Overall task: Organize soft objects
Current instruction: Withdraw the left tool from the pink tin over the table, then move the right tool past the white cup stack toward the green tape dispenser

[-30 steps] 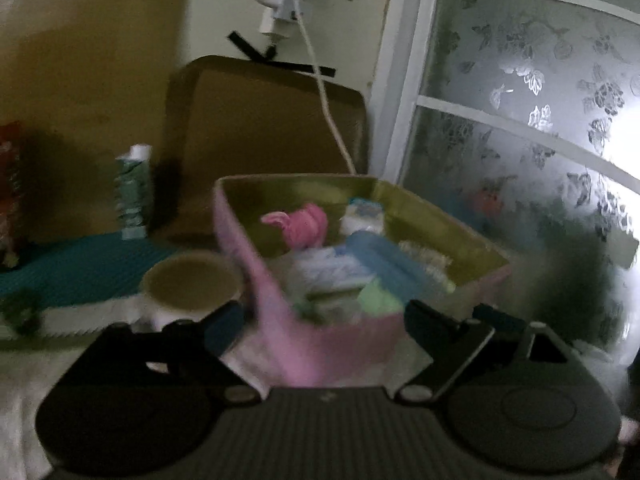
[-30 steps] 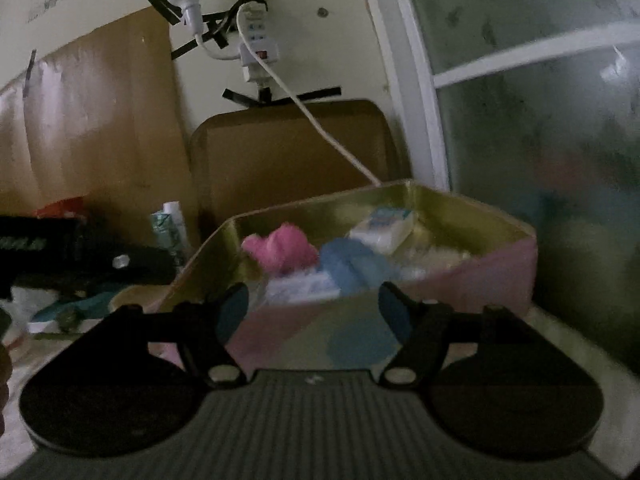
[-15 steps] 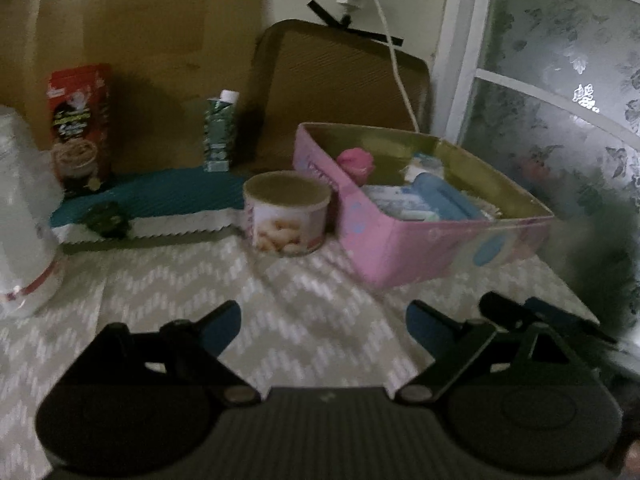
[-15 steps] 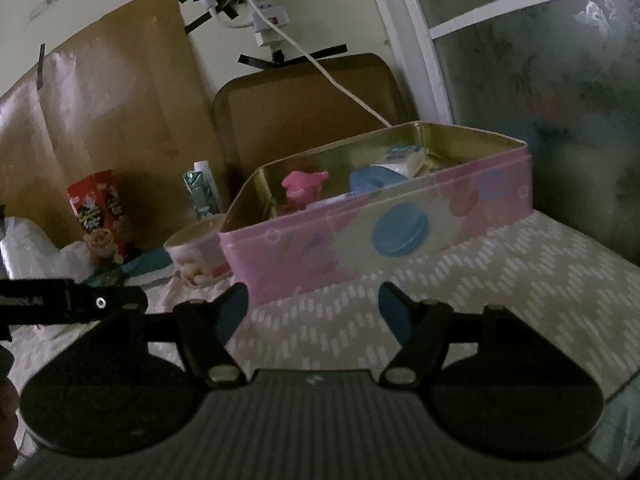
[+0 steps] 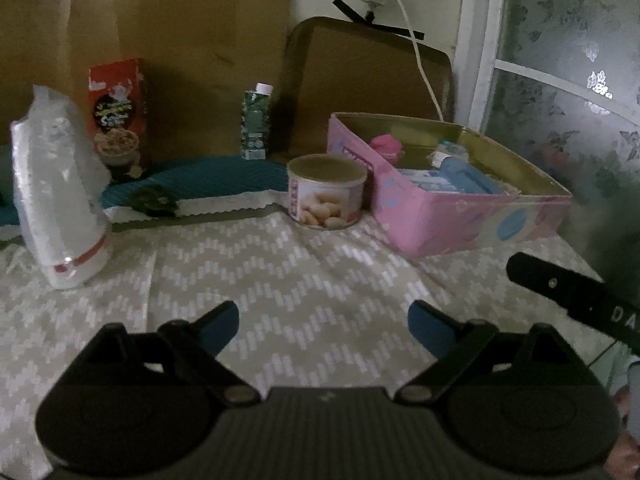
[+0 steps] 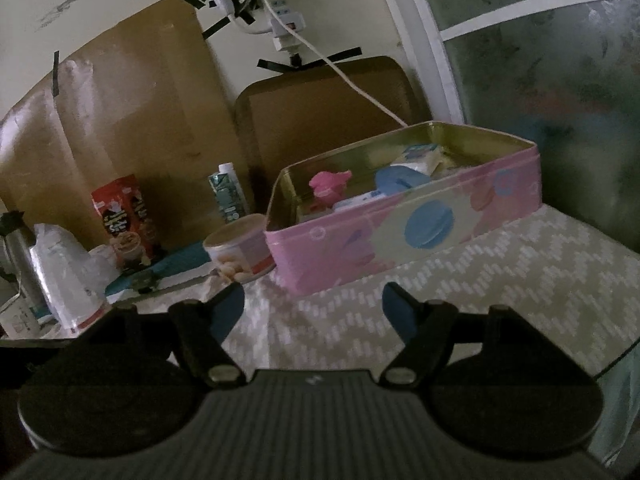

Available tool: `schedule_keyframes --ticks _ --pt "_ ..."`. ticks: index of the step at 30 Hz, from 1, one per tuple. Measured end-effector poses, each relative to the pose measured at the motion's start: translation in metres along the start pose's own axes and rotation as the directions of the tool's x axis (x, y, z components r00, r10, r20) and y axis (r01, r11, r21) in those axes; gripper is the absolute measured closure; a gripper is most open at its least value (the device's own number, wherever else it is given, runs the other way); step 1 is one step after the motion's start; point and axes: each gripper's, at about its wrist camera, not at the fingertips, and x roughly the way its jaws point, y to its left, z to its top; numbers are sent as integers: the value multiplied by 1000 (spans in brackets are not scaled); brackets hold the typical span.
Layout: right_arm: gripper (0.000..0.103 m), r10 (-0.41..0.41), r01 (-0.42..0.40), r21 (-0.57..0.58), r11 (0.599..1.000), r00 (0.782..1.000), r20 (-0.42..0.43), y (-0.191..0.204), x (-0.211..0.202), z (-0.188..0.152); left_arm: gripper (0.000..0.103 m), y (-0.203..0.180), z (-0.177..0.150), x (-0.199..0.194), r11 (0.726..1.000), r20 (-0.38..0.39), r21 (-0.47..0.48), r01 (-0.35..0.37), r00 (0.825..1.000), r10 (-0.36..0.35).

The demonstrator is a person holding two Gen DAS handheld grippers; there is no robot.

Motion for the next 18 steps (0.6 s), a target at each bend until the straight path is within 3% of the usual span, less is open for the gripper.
schedule_keyframes --ticks 18 --pt "25 55 -56 -26 998 997 -49 27 1 -11 7 30 -15 -10 995 20 6 -99 995 99"
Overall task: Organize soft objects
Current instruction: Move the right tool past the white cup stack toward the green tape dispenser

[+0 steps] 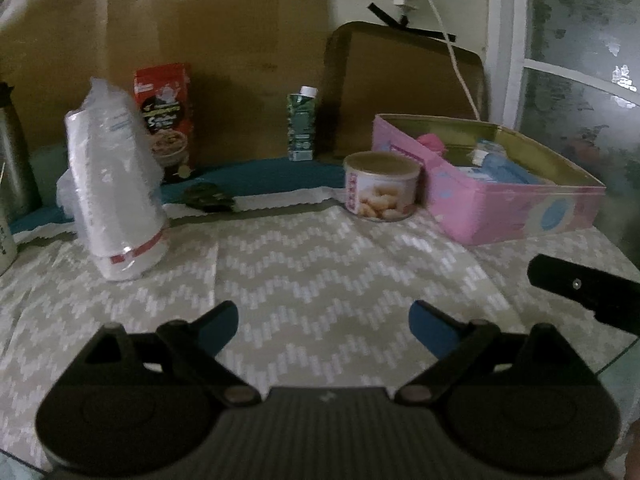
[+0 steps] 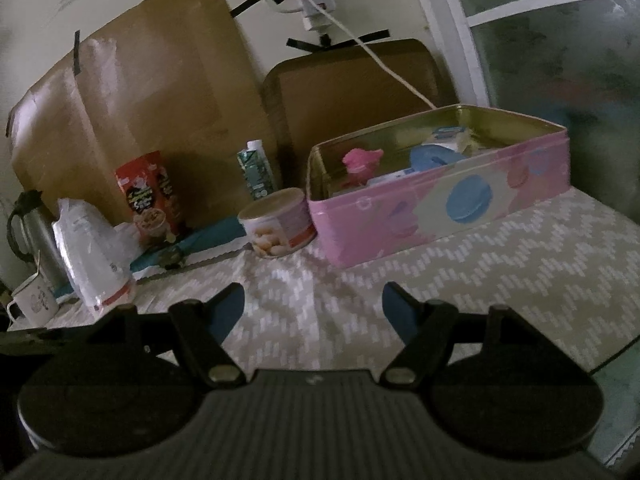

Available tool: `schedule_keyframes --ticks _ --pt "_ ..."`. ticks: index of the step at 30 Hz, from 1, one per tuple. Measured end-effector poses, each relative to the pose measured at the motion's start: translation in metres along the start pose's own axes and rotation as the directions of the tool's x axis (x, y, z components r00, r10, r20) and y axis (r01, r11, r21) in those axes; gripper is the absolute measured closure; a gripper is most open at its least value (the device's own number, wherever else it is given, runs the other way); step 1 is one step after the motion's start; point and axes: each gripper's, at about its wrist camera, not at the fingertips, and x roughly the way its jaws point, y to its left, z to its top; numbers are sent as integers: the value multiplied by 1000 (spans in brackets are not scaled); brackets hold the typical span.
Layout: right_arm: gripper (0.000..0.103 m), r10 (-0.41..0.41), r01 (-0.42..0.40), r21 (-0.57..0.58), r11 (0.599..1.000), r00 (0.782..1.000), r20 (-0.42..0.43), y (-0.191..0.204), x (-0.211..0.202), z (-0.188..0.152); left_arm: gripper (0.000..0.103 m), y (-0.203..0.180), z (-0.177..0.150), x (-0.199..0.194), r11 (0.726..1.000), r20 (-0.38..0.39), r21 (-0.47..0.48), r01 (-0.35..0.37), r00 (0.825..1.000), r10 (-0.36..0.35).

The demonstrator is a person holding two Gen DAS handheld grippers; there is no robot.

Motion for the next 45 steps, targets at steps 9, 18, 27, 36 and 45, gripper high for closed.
schedule_keyframes --ticks 9,18,27,36,45 --pt "25 10 -11 -15 1000 999 -32 16 8 -8 7 24 -9 3 999 -7 -16 -48 999 48" --pt "25 19 -21 -36 999 998 -55 30 11 -14 7 43 -14 4 996 -7 -35 -85 996 84" --pt "25 36 -42 -66 997 996 -85 47 19 -20 7 74 -17 8 986 -11 -80 -144 990 143" --pt "26 132 -150 -156 976 984 -122 94 44 -15 7 156 -25 4 932 2 -255 -258 964 267" --pt "21 321 -332 -252 909 943 -83 183 80 32 7 207 -36 2 875 10 -430 -221 968 250"
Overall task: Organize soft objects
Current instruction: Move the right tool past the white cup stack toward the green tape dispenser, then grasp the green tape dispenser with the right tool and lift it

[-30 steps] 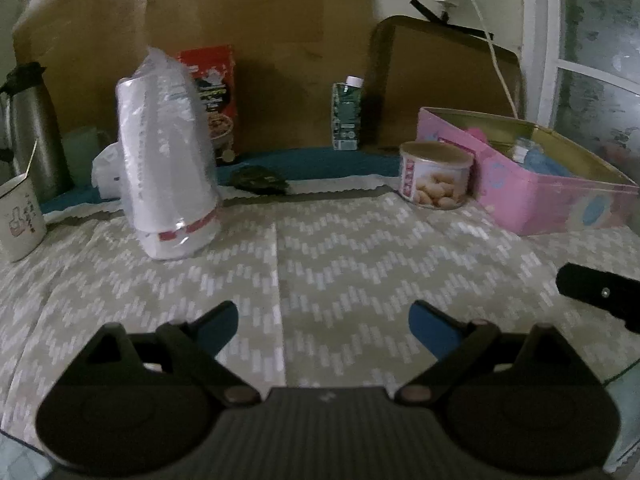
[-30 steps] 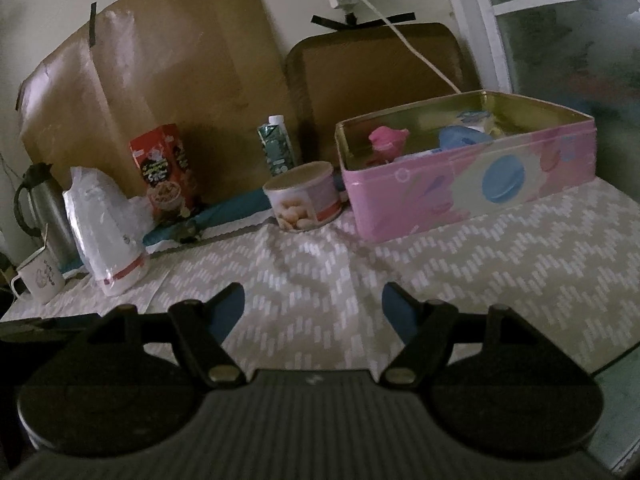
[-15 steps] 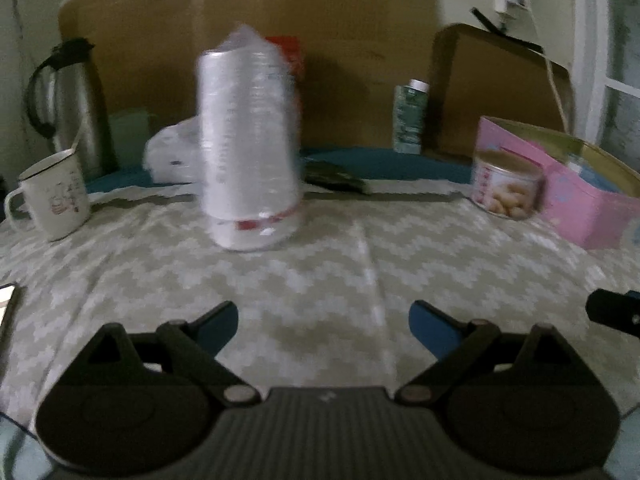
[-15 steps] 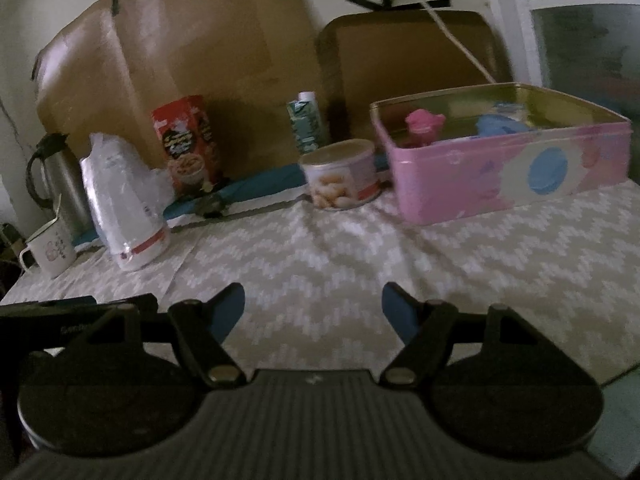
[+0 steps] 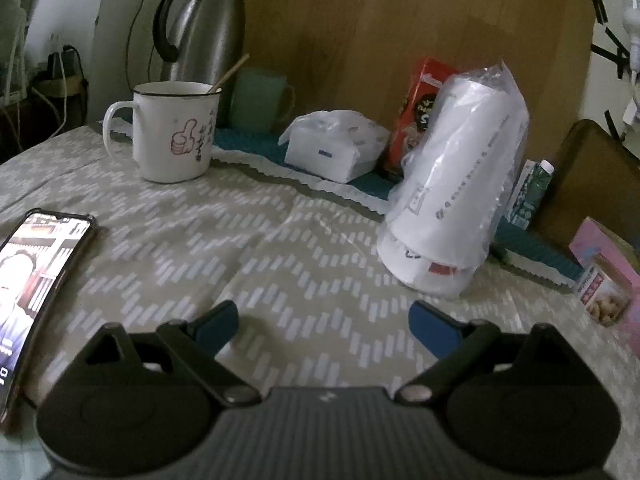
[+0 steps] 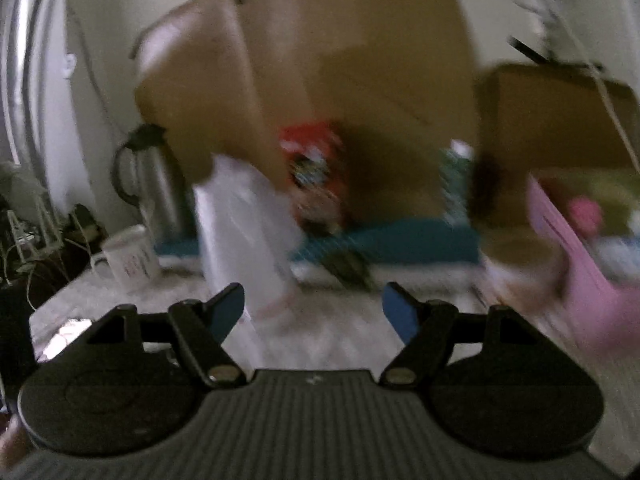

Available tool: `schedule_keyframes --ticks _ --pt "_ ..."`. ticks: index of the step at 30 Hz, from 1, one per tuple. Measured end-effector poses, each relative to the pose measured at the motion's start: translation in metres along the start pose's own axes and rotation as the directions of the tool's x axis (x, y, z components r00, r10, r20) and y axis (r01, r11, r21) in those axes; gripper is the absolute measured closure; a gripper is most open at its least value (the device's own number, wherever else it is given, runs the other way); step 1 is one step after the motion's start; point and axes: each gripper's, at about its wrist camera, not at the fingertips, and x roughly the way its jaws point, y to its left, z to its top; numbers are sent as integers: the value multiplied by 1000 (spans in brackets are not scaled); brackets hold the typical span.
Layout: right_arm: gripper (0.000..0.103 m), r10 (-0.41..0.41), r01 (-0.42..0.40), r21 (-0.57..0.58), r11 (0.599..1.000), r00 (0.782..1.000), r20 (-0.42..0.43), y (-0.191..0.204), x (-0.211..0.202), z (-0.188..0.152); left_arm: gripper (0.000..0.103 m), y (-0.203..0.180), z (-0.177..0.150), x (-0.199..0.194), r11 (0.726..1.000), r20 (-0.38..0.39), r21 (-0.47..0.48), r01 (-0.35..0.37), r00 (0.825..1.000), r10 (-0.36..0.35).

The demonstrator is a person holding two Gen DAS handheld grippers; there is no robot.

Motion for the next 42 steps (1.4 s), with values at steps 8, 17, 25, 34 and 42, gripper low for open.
schedule_keyframes --ticks 8,17,25,34,42 --pt "11 61 -58 -75 996 997 45 40 58 43 7 -3 -3 -2 1000 -5 26 16 1000 -16" --pt "11 72 -73 -1 997 983 169 18 43 64 6 -3 -4 -3 998 -10 36 53 999 -53" --pt "14 -133 137 -44 990 988 76 -17 93 66 6 -7 -5 -2 996 -19 64 55 998 -54" --pt "25 -136 110 -121 986 963 -232 -35 193 26 6 -15 -5 3 993 -33 112 30 999 -27" --pt "55 -154 122 -129 984 950 -274 -42 208 14 6 -28 -6 10 983 -52 177 -46 997 56"
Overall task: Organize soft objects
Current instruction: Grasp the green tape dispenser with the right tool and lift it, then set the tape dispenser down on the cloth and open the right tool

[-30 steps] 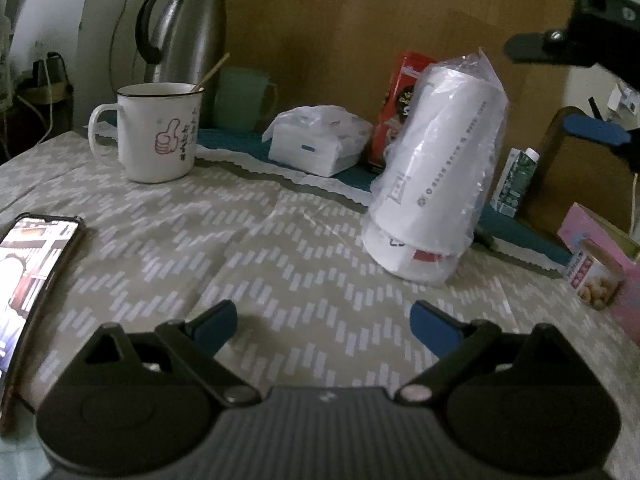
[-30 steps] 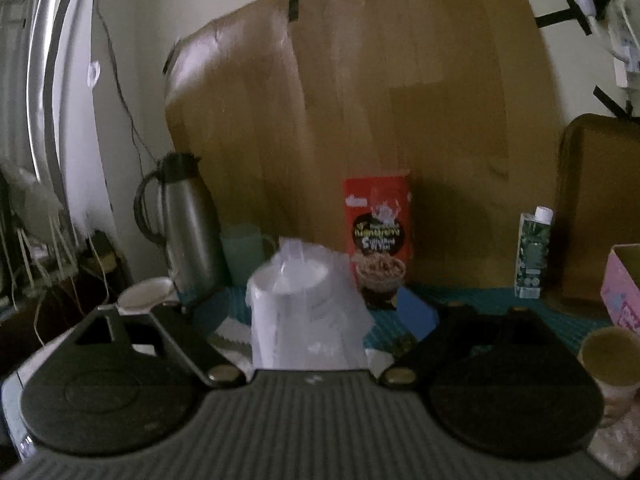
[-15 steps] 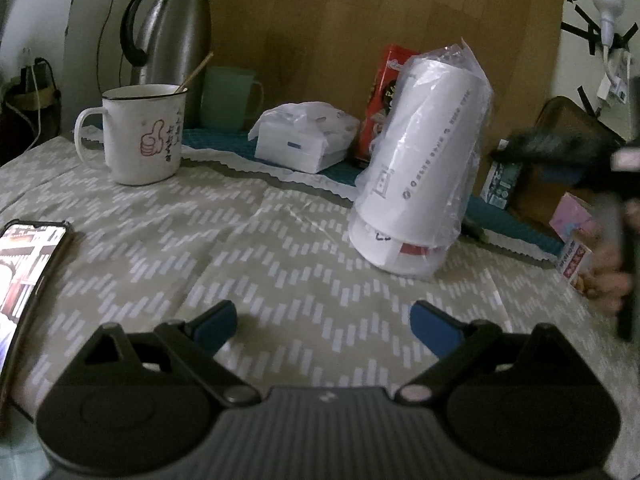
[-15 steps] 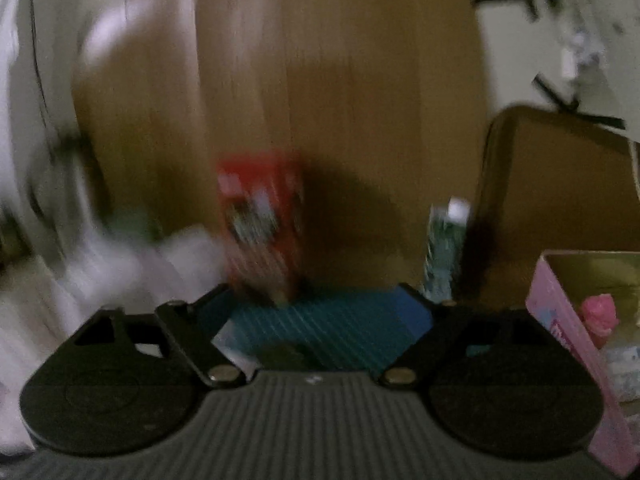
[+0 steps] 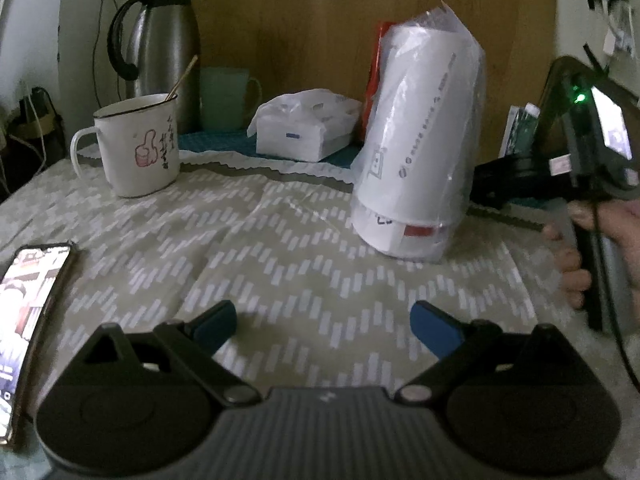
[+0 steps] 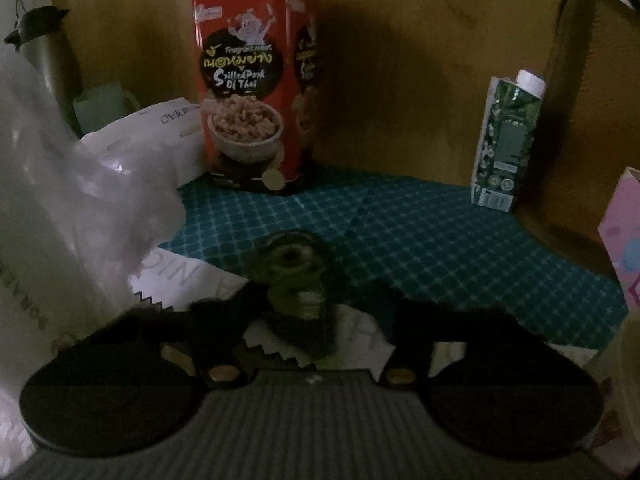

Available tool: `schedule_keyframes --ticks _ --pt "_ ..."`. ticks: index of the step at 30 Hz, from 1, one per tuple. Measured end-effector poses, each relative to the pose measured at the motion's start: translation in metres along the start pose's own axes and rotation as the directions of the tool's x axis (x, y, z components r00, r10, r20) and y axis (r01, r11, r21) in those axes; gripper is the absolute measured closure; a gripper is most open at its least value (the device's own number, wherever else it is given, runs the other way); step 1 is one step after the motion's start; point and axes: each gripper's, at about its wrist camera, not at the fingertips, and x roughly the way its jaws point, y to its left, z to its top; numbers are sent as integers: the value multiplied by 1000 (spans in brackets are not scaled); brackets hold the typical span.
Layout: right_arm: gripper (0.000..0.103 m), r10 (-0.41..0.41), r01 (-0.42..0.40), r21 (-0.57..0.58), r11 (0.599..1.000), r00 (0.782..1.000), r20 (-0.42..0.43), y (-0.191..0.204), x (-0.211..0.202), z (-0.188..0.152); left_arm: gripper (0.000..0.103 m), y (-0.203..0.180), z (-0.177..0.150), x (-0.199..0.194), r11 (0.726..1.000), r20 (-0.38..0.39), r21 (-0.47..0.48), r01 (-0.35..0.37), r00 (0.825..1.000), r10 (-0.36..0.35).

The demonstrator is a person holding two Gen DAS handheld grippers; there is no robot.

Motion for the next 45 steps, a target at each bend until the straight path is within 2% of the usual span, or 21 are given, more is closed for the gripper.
schedule_keyframes --ticks 1,2,16,24,33,38,43,45 --pt "61 -2 2 -3 1000 1000 3 0 -1 -1 6 -1 0 1 1000 -2 6 -6 1000 6" --pt "62 -7 7 -5 1000 1000 4 1 -3 -1 6 -1 0 1 1000 -4 10 -9 1000 9" --pt "62 -72 72 17 997 997 27 -7 -43 -34 3 -4 0 3 999 -20 43 -27 999 28" --pt "62 -67 67 20 998 997 38 -8 -77 -60 1 -4 -1 4 998 -27 51 -28 999 29" --pt "62 -39 40 -13 999 998 52 3 -106 -86 1 -5 -1 5 998 -30 62 -31 999 33" --pt "62 -8 12 -49 999 997 78 12 -127 -103 1 -5 -1 5 997 -31 64 -31 999 33" --pt "61 44 -37 -89 995 997 70 16 -152 -123 1 -5 0 5 997 -31 67 -28 999 31" --pt "57 61 -55 -94 994 996 72 15 -160 -130 0 -5 0 5 997 -32 68 -28 999 30"
